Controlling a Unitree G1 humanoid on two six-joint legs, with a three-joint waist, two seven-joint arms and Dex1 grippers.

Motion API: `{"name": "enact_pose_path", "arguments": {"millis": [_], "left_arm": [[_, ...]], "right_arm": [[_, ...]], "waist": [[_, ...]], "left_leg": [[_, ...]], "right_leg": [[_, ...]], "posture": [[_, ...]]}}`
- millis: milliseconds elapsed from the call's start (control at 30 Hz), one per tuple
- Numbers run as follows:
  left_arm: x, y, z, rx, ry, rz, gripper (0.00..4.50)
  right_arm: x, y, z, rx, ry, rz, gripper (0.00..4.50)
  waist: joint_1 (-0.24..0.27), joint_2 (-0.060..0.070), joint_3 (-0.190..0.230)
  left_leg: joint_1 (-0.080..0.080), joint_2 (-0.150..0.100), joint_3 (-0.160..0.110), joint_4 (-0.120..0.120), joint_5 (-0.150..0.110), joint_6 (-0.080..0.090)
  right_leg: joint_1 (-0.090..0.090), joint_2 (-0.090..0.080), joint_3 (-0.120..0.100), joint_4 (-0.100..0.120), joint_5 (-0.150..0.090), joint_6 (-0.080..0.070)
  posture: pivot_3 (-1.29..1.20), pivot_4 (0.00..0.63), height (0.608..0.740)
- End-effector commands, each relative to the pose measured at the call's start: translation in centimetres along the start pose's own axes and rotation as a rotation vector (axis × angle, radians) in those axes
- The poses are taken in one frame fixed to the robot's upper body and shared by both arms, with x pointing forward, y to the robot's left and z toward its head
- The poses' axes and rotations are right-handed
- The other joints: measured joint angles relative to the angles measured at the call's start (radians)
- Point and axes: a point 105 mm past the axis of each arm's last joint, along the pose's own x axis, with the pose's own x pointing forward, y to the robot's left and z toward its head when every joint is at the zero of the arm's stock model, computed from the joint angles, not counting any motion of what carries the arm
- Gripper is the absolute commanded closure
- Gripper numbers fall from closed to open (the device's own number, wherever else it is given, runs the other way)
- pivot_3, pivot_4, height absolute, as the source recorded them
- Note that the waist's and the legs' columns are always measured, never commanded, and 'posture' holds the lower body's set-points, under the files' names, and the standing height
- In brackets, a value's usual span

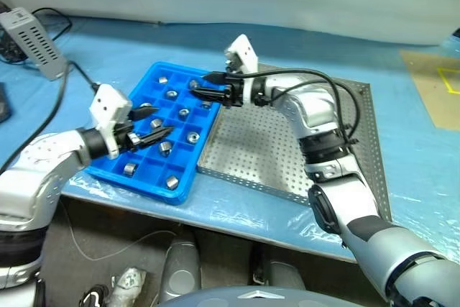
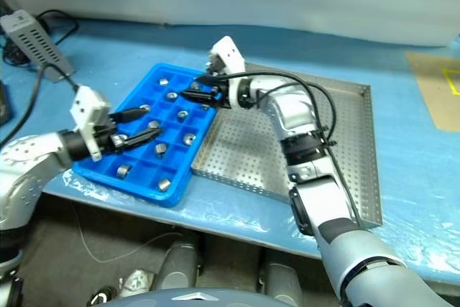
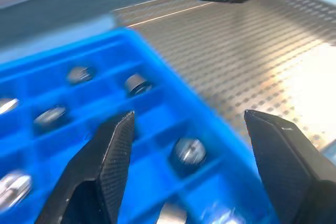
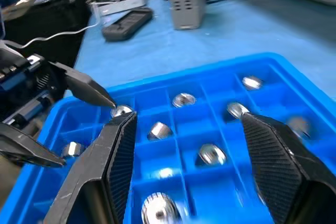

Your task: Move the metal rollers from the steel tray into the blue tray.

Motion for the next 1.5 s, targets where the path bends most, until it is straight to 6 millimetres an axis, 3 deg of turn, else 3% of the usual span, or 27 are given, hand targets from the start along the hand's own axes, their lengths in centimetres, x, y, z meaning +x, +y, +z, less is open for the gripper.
{"name": "enact_pose_path", "arguments": {"millis": [33, 167, 333, 433, 600, 767, 967, 1233, 1500], "left_arm": [[3.4, -0.5, 0.6, 0.055, -0.036, -0.111, 0.95], [7.1, -0.2, 0.7, 0.096, -0.058, -0.163, 0.95], [10.3, -0.3, 0.4, 0.106, -0.078, -0.19, 0.95], [10.9, -0.7, 0.5, 0.086, -0.104, -0.215, 0.95], [11.0, -0.1, 1.0, 0.038, -0.134, -0.178, 0.95], [11.1, -0.4, 1.3, 0.049, -0.144, -0.178, 0.95], [11.3, -0.6, 2.4, 0.04, -0.191, -0.143, 0.95], [10.3, -0.1, 2.5, 0.035, -0.195, -0.089, 0.95], [9.6, -0.5, 2.2, 0.028, -0.189, -0.069, 0.95]], "right_arm": [[-3.4, -1.8, -0.1, 0.009, -0.014, -0.181, 1.2], [-6.7, -3.8, -2.7, 0.03, 0.04, -0.382, 1.2], [-11.1, -6.0, -6.1, 0.088, 0.046, -0.652, 1.2], [-12.8, -6.7, -7.0, 0.118, -0.004, -0.781, 1.2], [-13.9, -7.5, -7.3, 0.132, -0.083, -0.908, 1.2], [-13.7, -8.3, -7.8, 0.14, -0.083, -0.964, 1.2], [-13.5, -9.3, -6.9, 0.116, -0.106, -0.969, 1.2], [-11.1, -9.0, -5.5, 0.076, -0.143, -0.881, 1.2], [-9.9, -9.2, -5.7, 0.067, -0.12, -0.85, 1.2]], "waist": [[-0.017, 0.0, 0.0], [-0.055, 0.0, 0.0], [-0.102, 0.0, 0.0], [-0.119, 0.0, 0.0], [-0.133, 0.001, 0.0], [-0.129, 0.001, 0.0], [-0.124, 0.001, 0.0], [-0.122, 0.001, 0.0], [-0.102, 0.001, 0.0]], "left_leg": [[0.0, 0.0, 0.0, 0.001, 0.0, 0.0], [0.003, -0.001, 0.001, 0.002, 0.001, -0.002], [0.006, 0.0, 0.003, 0.003, 0.001, -0.002], [0.006, 0.0, 0.003, 0.004, 0.0, 0.001], [0.006, 0.0, 0.005, 0.009, -0.002, 0.005], [0.007, 0.0, 0.006, 0.015, -0.006, 0.01], [0.006, 0.0, 0.006, 0.015, -0.006, 0.011], [0.006, 0.0, 0.006, 0.014, -0.006, 0.011], [0.006, 0.0, 0.006, 0.013, -0.006, 0.011]], "right_leg": [[0.0, 0.0, 0.0, 0.001, 0.0, 0.0], [0.001, -0.001, 0.002, 0.004, -0.001, -0.001], [0.003, 0.0, 0.003, 0.006, -0.001, -0.003], [0.003, 0.0, 0.004, 0.005, -0.002, -0.004], [0.003, -0.001, 0.004, 0.006, -0.002, -0.004], [0.007, -0.002, 0.004, 0.006, -0.002, -0.004], [0.007, -0.002, 0.004, 0.006, -0.002, -0.004], [0.007, -0.002, 0.004, 0.005, -0.002, -0.004], [0.007, -0.002, 0.004, 0.004, -0.002, -0.004]], "posture": [[-0.11, 0.15, 0.74], [-0.22, 0.15, 0.74], [-0.3, 0.15, 0.74], [-0.32, 0.15, 0.74], [-0.32, 0.15, 0.74], [-0.3, 0.15, 0.74], [-0.21, 0.15, 0.74], [-0.15, 0.15, 0.74], [-0.11, 0.15, 0.74]]}}
